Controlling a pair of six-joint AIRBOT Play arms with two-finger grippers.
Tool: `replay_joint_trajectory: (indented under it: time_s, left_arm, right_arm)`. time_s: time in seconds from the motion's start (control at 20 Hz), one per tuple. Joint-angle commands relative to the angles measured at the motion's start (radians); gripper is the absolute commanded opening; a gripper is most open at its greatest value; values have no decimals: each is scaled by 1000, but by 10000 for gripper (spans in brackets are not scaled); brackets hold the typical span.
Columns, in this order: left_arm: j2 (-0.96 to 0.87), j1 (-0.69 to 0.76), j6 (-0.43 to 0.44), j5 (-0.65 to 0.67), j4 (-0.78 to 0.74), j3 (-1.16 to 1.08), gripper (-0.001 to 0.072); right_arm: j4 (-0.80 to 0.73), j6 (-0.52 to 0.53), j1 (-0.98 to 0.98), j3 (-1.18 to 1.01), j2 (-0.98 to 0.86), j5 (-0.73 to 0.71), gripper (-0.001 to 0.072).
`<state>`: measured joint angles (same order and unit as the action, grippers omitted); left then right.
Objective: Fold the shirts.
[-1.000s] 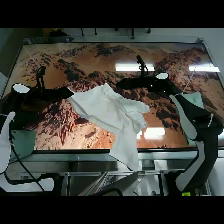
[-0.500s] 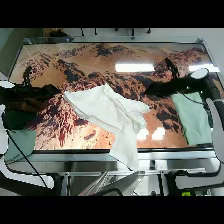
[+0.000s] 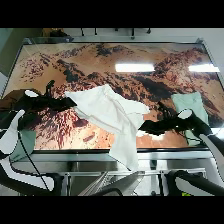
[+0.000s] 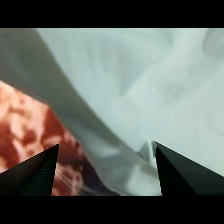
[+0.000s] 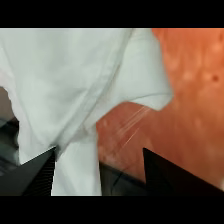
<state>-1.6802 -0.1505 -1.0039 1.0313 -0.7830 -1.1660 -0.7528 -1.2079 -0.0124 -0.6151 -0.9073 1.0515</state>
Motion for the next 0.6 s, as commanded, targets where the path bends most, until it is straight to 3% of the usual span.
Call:
replay_joint_trajectory:
  time_s: [0.0,0.2,0.35,0.4,0.45,0.5,0.55]
  left_arm:
    - [-1,85,9,-42,-5,10,649]
    - [-1,129,21,43,-11,10,650]
    - [-1,113,20,84,-11,10,649]
    - [-1,108,20,97,-11,10,648]
    - [-1,103,20,119,-11,10,648]
    - [-1,95,20,145,-11,10,648]
    - [-1,91,21,172,-11,10,649]
  right_arm:
    - [56,8,-115,49,-54,-151,597]
    - [198,106,-200,47,-136,-172,596]
    - [198,113,-201,37,-133,-184,592]
    - [198,114,-201,29,-132,-183,545]
    - [201,123,-201,19,-132,-179,442]
    - [200,124,-201,7,-131,-164,441]
    - [196,124,-200,-5,-125,-142,485]
